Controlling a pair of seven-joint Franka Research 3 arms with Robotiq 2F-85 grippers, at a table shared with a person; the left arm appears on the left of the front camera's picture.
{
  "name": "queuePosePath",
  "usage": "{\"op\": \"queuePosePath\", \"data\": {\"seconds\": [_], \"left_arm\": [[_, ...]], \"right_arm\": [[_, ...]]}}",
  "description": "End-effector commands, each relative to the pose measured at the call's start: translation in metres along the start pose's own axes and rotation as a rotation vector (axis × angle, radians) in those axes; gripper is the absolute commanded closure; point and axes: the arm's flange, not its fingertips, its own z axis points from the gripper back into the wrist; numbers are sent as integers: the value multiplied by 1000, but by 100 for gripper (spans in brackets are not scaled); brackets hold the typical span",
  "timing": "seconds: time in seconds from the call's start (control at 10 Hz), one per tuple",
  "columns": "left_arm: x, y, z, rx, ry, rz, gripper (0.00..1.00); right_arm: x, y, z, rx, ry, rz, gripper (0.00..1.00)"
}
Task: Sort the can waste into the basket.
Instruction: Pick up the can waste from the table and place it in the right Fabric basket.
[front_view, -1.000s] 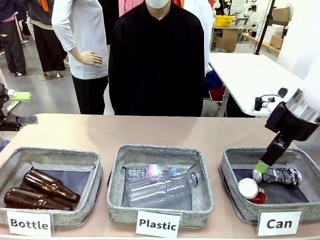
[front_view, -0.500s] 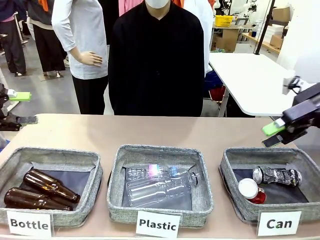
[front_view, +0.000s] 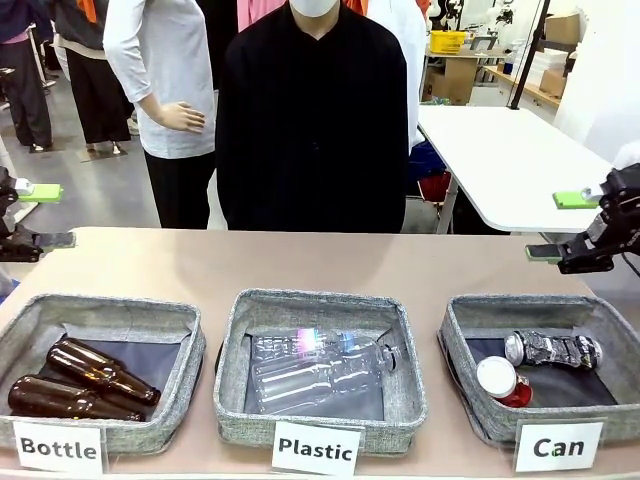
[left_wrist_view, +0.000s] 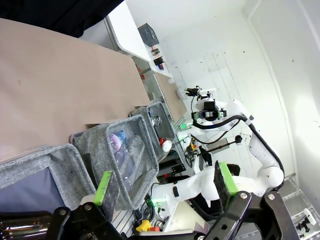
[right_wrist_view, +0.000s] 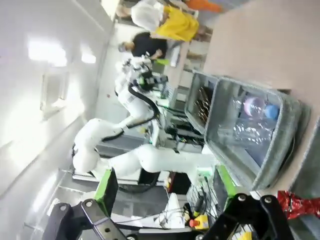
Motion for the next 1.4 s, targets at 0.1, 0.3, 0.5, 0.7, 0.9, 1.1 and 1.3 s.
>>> {"op": "queuePosePath", "data": {"seconds": [0.1, 0.3, 0.5, 0.7, 0.9, 1.1, 1.3], "left_arm": [[0, -4, 2, -7, 8, 8, 0], [0, -4, 2, -7, 8, 8, 0], [0, -4, 2, -7, 8, 8, 0], [0, -4, 2, -7, 8, 8, 0], [0, -4, 2, -7, 8, 8, 0], [0, -4, 2, -7, 8, 8, 0], [0, -4, 2, -7, 8, 8, 0]], "right_arm": [[-7, 8, -4, -80, 85, 44, 0], [-7, 8, -4, -80, 85, 44, 0], [-7, 8, -4, -80, 85, 44, 0], [-7, 8, -4, -80, 85, 44, 0], [-7, 8, -4, -80, 85, 44, 0], [-7, 8, -4, -80, 85, 44, 0], [-7, 8, -4, -80, 85, 44, 0]]}}
